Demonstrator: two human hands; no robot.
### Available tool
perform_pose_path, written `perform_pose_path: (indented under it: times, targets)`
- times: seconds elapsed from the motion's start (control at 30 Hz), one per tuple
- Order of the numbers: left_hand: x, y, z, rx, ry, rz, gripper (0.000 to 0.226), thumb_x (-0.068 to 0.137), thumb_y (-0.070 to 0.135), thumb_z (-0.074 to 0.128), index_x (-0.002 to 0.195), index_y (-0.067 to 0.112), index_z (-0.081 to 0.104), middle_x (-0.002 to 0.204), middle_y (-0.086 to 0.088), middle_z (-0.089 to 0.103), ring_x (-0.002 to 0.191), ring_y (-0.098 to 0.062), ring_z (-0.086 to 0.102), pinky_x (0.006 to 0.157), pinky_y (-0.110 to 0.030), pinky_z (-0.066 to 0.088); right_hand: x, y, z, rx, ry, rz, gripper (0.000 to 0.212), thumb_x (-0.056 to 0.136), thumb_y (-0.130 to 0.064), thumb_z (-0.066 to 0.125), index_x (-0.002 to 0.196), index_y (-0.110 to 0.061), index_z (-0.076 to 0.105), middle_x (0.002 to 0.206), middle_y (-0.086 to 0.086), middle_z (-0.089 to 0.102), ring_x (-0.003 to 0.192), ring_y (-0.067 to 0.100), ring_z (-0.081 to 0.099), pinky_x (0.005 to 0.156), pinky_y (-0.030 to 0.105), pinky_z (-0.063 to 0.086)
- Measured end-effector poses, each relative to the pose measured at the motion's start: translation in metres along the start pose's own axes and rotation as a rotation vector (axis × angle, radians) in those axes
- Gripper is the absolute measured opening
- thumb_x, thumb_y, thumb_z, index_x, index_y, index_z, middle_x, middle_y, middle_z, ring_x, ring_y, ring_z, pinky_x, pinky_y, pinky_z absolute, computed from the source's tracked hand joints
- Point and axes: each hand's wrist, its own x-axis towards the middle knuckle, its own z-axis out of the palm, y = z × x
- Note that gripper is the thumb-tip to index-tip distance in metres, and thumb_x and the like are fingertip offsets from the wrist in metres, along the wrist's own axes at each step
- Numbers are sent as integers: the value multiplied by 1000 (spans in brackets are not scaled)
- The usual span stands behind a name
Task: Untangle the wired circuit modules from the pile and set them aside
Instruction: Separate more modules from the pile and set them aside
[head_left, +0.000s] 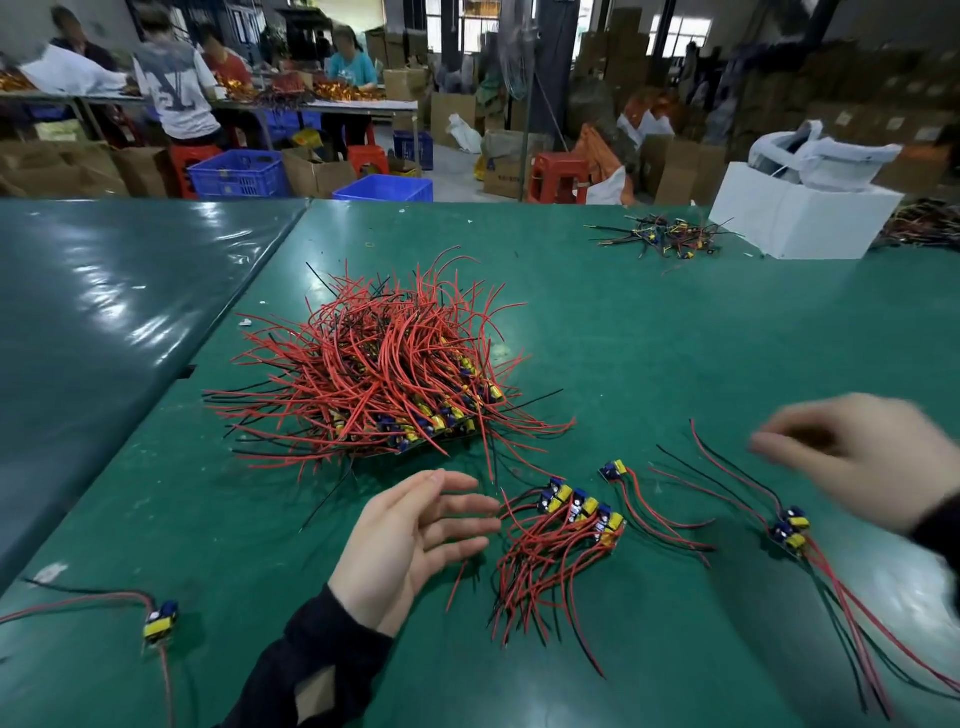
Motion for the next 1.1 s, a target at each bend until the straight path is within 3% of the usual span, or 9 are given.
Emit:
perform_pose_path:
  times: [0.17,0.3,0.37,0.47,0.53,0.6,0.7,0.9,1.1]
  targets:
    - [-1,0,-1,15,64,53,28,98,15,41,87,-1,60,72,-16,68,63,-27,65,60,-32,55,31,-86,69,103,-350,243,46,86,-48,60,58,-12,63,64,10,64,73,28,61,63,29,42]
    - [-1,0,-2,21,79,69,28,98,14,41,84,-1,60,69,-15,65,59,-25,63,56,-30,54,40,-92,80,359,-383,292,44,83,-38,69,52,-10,58,52,8,54,52,22,50,55,25,37]
    - [-1,0,-1,17,76,82,27,97,13,43,82,0,60,69,-15,65,58,-25,62,54,-30,54,37,-92,76,596,-313,309,33,83,-26,71,56,-9,64,53,8,61,48,17,52,55,24,41]
    - [-2,1,1,10,73,149,25,94,10,48,75,3,63,68,-16,63,57,-24,61,53,-28,53,29,-98,48,881,110,236,23,83,-16,71,61,-15,67,56,8,66,49,14,54,61,27,48]
    - [-4,0,3,57,77,255,17,86,11,58,72,7,65,70,-16,64,62,-22,63,56,-27,54,18,-113,19,1028,295,98,16,80,-20,70,65,-20,69,55,2,66,46,5,53,54,15,47]
    - [-6,0,4,139,42,390,13,75,18,75,78,9,67,79,-15,69,74,-24,67,65,-29,57,2,-138,0,1108,272,-38,16,77,-29,71,65,-18,70,55,1,67,43,1,52,49,10,43]
    - [-8,-1,6,198,-34,494,40,63,29,78,95,9,65,91,-8,72,86,-20,68,77,-28,55,-16,-176,11,1176,0,-153,16,80,-22,73,68,-12,69,57,5,67,47,4,54,49,16,44]
    - [-6,-1,1,281,8,423,33,57,26,84,75,6,67,69,-5,69,63,-12,62,61,-20,51,-14,-185,48,1160,-333,-192,11,89,-11,63,78,-10,65,57,-3,60,51,6,50,54,21,40]
    - [-2,2,-3,211,-74,207,20,61,19,73,73,4,67,62,-10,65,48,-17,59,50,-24,51,-14,-172,65,550,118,-442,17,86,-35,56,82,-25,69,69,-11,63,64,9,58,69,34,48]
